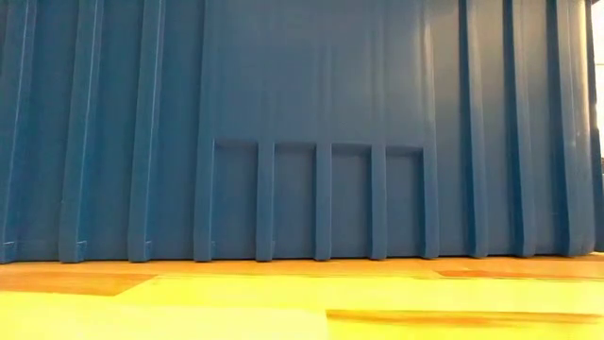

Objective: Pick and place slides into bin
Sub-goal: Adjust the blue container

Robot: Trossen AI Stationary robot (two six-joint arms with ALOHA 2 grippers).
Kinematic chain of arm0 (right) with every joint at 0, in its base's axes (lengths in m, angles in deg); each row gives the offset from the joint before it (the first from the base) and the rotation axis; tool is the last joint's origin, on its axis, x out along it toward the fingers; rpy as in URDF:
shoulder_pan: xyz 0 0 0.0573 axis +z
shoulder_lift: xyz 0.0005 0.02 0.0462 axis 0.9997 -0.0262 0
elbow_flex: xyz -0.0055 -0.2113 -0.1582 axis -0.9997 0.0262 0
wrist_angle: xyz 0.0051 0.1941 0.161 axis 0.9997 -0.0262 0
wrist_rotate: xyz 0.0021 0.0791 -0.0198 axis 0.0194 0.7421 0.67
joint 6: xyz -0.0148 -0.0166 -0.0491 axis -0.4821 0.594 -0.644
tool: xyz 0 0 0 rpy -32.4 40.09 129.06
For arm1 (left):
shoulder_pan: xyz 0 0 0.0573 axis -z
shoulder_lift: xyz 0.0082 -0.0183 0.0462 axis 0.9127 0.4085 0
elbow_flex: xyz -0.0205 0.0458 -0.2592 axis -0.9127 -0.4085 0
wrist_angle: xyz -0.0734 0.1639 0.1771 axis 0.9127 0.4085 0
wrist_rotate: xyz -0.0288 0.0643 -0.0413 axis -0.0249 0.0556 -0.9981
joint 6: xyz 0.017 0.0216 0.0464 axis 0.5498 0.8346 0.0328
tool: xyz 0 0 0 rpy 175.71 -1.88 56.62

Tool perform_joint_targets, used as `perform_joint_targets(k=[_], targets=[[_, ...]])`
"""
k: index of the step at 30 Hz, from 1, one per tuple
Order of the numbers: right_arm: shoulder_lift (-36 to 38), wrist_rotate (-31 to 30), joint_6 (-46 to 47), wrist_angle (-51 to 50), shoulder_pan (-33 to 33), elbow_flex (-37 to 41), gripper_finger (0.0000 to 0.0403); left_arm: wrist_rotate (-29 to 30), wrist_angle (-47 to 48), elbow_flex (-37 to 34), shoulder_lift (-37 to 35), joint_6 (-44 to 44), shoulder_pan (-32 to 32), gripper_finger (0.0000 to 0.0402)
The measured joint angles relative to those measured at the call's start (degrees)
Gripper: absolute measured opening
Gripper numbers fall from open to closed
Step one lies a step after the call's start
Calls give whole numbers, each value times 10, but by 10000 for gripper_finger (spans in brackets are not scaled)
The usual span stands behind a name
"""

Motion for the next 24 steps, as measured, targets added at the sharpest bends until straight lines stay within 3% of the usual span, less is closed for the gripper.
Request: perform_joint_targets(k=[3, 5, 9, 15, 18, 21, 24], targets=[[2, -11, 7, 24, 14, 45, 285, -21, -25, 0, 0, 2, 0, 372], [3, -93, -15, 46, 18, 57, 277, -34, -32, 0, 0, 2, 0, 372], [4, -166, -81, 50, 26, 58, 251, -40, -40, 0, 0, 15, 0, 372], [3, -145, -241, 202, 27, 65, 227, -46, -70, 0, 0, 15, 0, 372], [0, -152, -273, 220, 17, 77, 222, -46, -87, 0, 0, 27, 0, 372], [3, -170, -237, 174, 20, 86, 220, -55, -95, 0, 0, 27, 0, 372], [8, -170, -134, 76, 26, 90, 224, -69, -95, 0, 0, 26, 0, 372]])
